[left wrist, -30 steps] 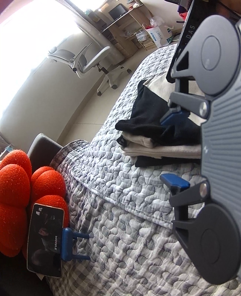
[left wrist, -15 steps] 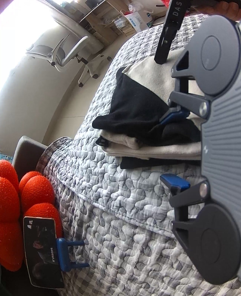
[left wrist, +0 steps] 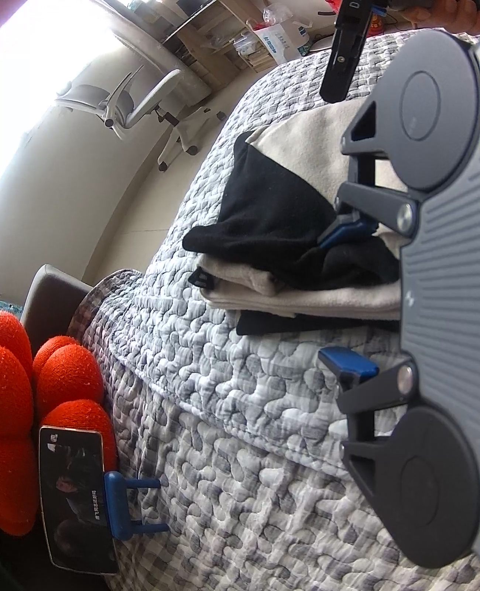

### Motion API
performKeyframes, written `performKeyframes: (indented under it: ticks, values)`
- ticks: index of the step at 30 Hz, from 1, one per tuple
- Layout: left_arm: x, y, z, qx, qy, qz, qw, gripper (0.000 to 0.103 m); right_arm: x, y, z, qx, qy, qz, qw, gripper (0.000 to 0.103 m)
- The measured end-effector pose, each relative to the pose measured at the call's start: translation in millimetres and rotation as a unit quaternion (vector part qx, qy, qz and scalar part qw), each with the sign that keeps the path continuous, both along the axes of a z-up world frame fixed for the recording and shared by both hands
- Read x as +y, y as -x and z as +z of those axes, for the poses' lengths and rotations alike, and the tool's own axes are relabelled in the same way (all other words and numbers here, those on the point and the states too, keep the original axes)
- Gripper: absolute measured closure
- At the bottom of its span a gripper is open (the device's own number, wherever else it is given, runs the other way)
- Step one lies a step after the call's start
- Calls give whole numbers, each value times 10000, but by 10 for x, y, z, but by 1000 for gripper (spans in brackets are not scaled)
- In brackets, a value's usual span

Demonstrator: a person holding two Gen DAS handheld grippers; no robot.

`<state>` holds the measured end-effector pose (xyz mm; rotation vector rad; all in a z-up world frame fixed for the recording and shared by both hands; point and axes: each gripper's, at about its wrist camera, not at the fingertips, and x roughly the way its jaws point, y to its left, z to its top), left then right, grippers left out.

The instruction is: Fold clothes

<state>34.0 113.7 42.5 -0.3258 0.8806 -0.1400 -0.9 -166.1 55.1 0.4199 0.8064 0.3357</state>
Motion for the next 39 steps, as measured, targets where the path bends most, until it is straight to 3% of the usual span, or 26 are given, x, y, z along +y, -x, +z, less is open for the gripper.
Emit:
performKeyframes:
  ticks: [11, 22, 26, 29, 31, 33, 39]
  values:
    - [27, 1, -15, 43, 111, 65, 9999, 43, -162, 17, -115, 461, -545, -50, 9974, 52]
    - [81, 19, -49, 114, 286, 115, 9995, 43, 21, -20, -329, 1091, -764, 296, 9907, 47]
    - [87, 27, -58, 121, 298, 109, 9994, 43, 8, -15, -333, 1071, -861, 330, 9900, 49]
    - [77, 38, -54, 106, 257, 94, 9996, 43, 54, 23, -260, 773, -588, 406, 9944, 65]
    - [72, 49, -47, 93, 258, 85, 9996, 44, 67, 62, -185, 529, -491, 438, 9964, 69]
    - [82, 62, -37, 78, 375, 58, 9993, 50, 54, 86, -126, 357, -489, 437, 9972, 70]
    - [60, 120, -8, 90, 589, -126, 9981, 51, -50, 50, -64, 132, -480, 285, 9984, 74]
